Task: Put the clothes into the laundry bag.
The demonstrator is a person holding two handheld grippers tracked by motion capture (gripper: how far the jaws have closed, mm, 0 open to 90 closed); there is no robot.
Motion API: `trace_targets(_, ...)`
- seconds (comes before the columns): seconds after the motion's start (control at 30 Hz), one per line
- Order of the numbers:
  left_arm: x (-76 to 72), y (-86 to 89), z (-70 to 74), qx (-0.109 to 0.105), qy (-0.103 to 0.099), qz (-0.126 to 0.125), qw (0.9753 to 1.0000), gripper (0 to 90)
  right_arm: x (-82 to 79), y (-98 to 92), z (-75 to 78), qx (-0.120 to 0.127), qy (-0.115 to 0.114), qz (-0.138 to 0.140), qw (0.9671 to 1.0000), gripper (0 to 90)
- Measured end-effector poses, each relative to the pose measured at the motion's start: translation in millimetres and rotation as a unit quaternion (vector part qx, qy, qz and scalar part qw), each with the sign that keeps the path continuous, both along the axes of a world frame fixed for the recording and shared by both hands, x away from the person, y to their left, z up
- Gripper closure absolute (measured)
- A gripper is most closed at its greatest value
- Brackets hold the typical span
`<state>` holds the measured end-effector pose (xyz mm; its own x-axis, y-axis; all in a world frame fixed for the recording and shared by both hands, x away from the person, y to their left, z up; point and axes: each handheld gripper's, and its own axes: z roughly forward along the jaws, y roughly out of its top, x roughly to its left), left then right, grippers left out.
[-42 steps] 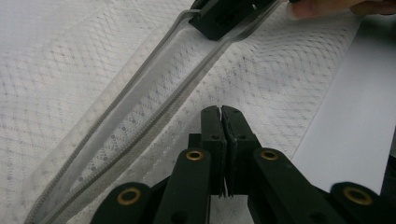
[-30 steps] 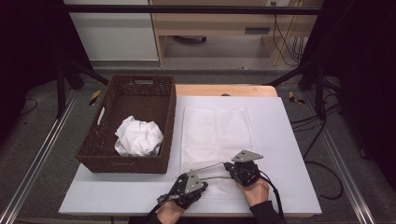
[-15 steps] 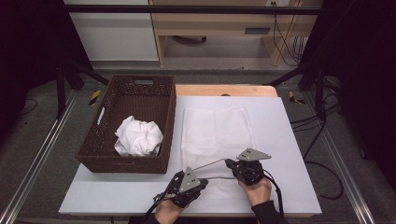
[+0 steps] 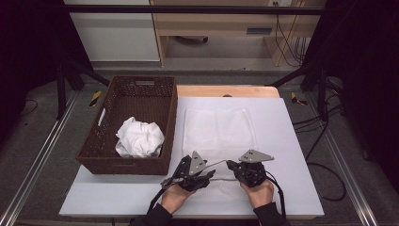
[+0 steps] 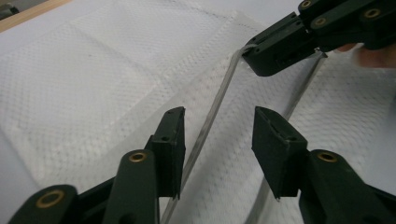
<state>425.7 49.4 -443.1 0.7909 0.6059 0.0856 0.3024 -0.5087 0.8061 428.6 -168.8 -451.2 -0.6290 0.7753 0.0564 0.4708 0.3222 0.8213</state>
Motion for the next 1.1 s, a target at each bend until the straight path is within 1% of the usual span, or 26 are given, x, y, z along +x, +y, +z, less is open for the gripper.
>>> trace_targets(0.1,8.0,-10.8,-4.3,0.007,-0.004,0.008,0.9999,50.9,0.2,-0.6,0.4,-0.001,-0.002,0.001,1.0,88.0)
trace_targets(0.17,13.3,-17.2,-7.9,0.013,0.0,0.01,0.9999,51.1,0.1,-0.6,0.7,-0.001,-0.004,0.002,1.0,87.9)
trace_targets(0.23,16.0,-20.4,-10.4,0.021,0.002,0.01,0.9997,54.7,-0.3,-0.3,1.1,-0.003,-0.003,0.002,1.0,87.9)
trace_targets(0.27,17.4,-21.5,-11.6,0.023,0.005,0.011,0.9997,57.6,-0.6,0.0,1.4,-0.002,-0.002,0.001,1.0,87.9)
trace_targets(0.3,18.6,-21.9,-12.5,0.021,0.009,0.012,0.9997,61.6,-0.2,0.0,1.4,-0.002,-0.004,0.003,1.0,87.9)
trace_targets(0.4,20.7,-21.0,-12.7,0.018,0.011,0.01,0.9997,77.6,0.2,0.7,1.1,-0.004,-0.003,0.004,1.0,87.9)
trace_targets(0.47,21.3,-19.7,-11.9,0.013,0.015,0.008,0.9998,85.6,0.4,1.2,0.7,-0.004,-0.001,0.005,1.0,87.6)
trace_targets(0.57,21.5,-18.2,-9.9,0.011,0.014,0.006,0.9998,86.7,0.4,2.3,0.1,-0.006,-0.003,0.004,1.0,84.6)
trace_targets(0.67,22.6,-16.7,-8.0,0.004,0.015,0.005,0.9999,86.8,-0.2,3.3,0.1,-0.013,-0.009,-0.004,0.9999,75.6)
trace_targets(0.73,22.3,-15.4,-5.2,0.0,0.014,0.004,0.9999,86.8,-0.1,4.7,-0.7,-0.021,-0.007,-0.011,0.9997,69.9)
trace_targets(0.77,21.6,-14.3,-3.7,-0.003,0.011,0.004,0.9999,86.7,0.3,5.7,-1.8,-0.029,-0.008,-0.015,0.9994,68.0)
trace_targets(0.8,21.2,-13.4,-2.4,-0.01,0.014,0.003,0.9999,86.7,1.0,7.1,-3.3,-0.037,-0.005,-0.018,0.9991,67.2)
trace_targets(0.83,20.9,-12.6,-1.6,-0.011,0.014,0.001,0.9998,86.7,1.5,8.3,-5.0,-0.044,-0.007,-0.024,0.9987,67.3)
trace_targets(0.87,20.5,-12.3,-1.2,-0.01,0.013,0.0,0.9999,86.7,2.4,8.7,-6.0,-0.047,-0.005,-0.024,0.9986,69.0)
trace_targets(0.93,19.6,-11.7,-1.5,-0.009,0.011,-0.006,0.9999,86.4,3.5,8.7,-6.6,-0.048,-0.003,-0.027,0.9985,77.4)
trace_targets(0.97,19.1,-11.5,-1.9,-0.011,0.01,-0.007,0.9999,85.9,4.5,7.8,-6.3,-0.044,0.001,-0.025,0.9987,81.7)
trace_targets(1.0,18.4,-10.9,-2.0,-0.015,0.01,-0.006,0.9998,84.0,4.7,7.0,-5.6,-0.036,0.007,-0.023,0.9991,84.9)
trace_targets(1.03,17.2,-9.8,-1.7,-0.02,0.01,-0.004,0.9997,79.8,5.1,5.9,-4.9,-0.032,0.01,-0.022,0.9992,87.1)
trace_targets(1.1,13.3,-5.2,1.3,-0.034,0.012,-0.007,0.9993,73.5,5.5,4.3,-4.2,-0.025,0.014,-0.024,0.9993,87.8)
